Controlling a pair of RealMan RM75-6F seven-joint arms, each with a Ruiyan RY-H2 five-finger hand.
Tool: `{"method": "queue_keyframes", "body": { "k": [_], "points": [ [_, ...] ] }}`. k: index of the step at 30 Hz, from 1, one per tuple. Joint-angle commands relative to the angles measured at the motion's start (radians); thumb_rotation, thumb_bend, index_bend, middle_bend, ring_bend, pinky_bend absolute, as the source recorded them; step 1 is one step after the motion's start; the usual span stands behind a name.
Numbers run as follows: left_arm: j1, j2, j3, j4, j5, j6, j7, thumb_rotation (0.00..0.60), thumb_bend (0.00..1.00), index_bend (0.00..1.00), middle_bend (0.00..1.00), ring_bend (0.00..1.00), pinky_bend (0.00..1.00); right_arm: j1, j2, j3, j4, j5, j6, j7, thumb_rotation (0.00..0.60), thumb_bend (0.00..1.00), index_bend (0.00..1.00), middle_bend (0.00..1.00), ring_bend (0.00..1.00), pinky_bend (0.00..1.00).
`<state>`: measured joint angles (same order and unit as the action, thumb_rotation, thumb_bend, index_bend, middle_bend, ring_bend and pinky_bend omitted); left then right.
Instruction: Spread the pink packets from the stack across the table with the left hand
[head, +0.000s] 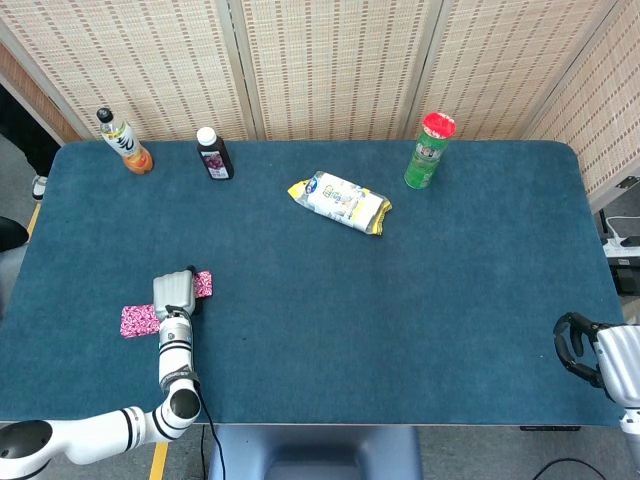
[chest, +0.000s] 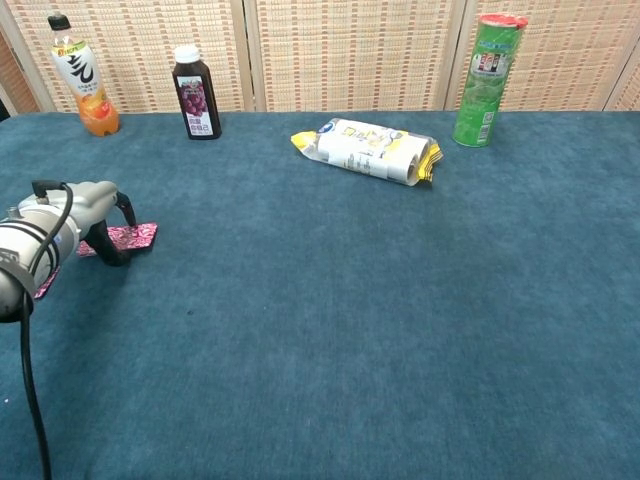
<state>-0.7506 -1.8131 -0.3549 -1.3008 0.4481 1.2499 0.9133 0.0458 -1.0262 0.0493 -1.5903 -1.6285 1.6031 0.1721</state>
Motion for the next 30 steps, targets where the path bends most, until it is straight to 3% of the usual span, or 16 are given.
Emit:
{"method": "queue_keyframes", "body": {
  "k": [1, 5, 12, 19, 25, 30],
  "points": [
    [0.001, 0.0, 0.001, -0.001, 0.005, 0.003, -0.006, 0.6, 0.33, 0.32, 1.0, 1.0, 1.0, 0.0, 0.0, 0.0, 0.0, 0.0, 0.0, 0.001, 0.6, 0.43, 0.95, 0.78, 0.88, 1.0],
    [0.006, 0.004, 0.004, -0.01, 0.02, 0.011, -0.018, 0.6, 0.33, 0.36, 1.0, 1.0, 1.0, 0.0, 0.0, -0.001, 0.001, -0.001, -0.001, 0.001, 0.6, 0.43, 0.95, 0.78, 0.88, 1.0],
    [0.023, 0.017, 0.019, -0.045, 0.06, 0.034, -0.049, 0.6, 0.33, 0.52, 1.0, 1.0, 1.0, 0.001, -0.002, 0.0, 0.001, 0.001, 0.0, 0.0, 0.6, 0.43, 0.95, 0.78, 0.88, 1.0],
    [0.063, 0.056, 0.051, -0.136, 0.124, 0.089, -0.081, 0.6, 0.33, 0.58, 1.0, 1.0, 1.0, 0.002, -0.002, 0.001, 0.001, 0.003, -0.003, 0.001, 0.6, 0.43, 0.95, 0.78, 0.88, 1.0],
    [0.152, 0.136, 0.128, -0.321, 0.2, 0.187, -0.113, 0.6, 0.33, 0.59, 1.0, 1.0, 1.0, 0.002, 0.001, 0.001, -0.001, 0.002, -0.001, 0.006, 0.6, 0.43, 0.95, 0.78, 0.88, 1.0],
    [0.24, 0.22, 0.222, -0.463, 0.285, 0.272, -0.14, 0.6, 0.34, 0.58, 1.0, 1.0, 1.0, 0.0, 0.001, 0.0, -0.001, -0.001, 0.003, 0.009, 0.6, 0.43, 0.95, 0.78, 0.88, 1.0]
  ]
}}
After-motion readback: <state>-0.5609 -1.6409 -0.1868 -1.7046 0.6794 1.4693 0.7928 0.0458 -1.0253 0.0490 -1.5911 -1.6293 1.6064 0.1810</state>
